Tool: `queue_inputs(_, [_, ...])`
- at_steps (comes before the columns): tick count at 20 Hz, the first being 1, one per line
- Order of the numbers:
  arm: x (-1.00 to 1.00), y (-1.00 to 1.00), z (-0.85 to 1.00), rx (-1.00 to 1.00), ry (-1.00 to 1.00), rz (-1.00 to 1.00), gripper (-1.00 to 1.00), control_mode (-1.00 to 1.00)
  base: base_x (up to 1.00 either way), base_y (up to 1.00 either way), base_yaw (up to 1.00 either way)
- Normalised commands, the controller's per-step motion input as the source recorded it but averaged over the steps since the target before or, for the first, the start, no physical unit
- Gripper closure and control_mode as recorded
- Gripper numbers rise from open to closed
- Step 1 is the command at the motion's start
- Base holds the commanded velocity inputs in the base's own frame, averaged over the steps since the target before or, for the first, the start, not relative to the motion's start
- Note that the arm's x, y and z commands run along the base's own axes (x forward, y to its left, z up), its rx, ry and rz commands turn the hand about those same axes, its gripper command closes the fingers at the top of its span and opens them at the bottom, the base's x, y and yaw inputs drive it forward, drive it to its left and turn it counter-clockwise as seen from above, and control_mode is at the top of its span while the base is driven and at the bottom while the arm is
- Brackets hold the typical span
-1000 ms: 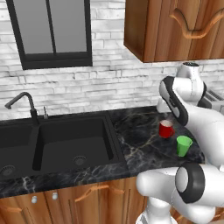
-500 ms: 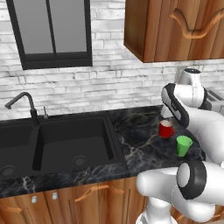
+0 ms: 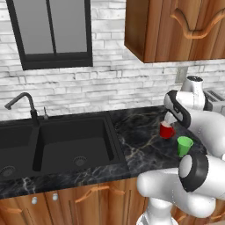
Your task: Place the mug in the left basin and the cup in the right basin of the sink.
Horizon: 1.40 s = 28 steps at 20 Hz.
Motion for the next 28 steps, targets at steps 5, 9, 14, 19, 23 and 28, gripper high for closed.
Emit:
queue_inputs(5, [0.31, 0.11, -0.29, 0.00, 0.00, 0.07, -1.00, -1.00, 0.00, 0.00, 0.00])
queue_inputs(9, [0.42, 0.01, -0.28, -0.01, 0.01, 0.04, -1.00, -1.00, 0.00, 0.00, 0.00])
queue_inputs(14, [0.33, 0.02, -0.23, -0.05, 0.03, 0.01, -1.00, -1.00, 0.00, 0.00, 0.00])
queue_inputs(19, [0.30, 0.06, -0.12, -0.04, 0.08, 0.00, -1.00, -1.00, 0.00, 0.00, 0.00])
queue_inputs(23, [0.17, 0.04, -0.14, 0.00, 0.05, 0.00, -1.00, -1.00, 0.00, 0.00, 0.00])
queue_inputs(28, [0.02, -0.03, -0.18, 0.00, -0.01, 0.00, -1.00, -1.00, 0.00, 0.00, 0.00])
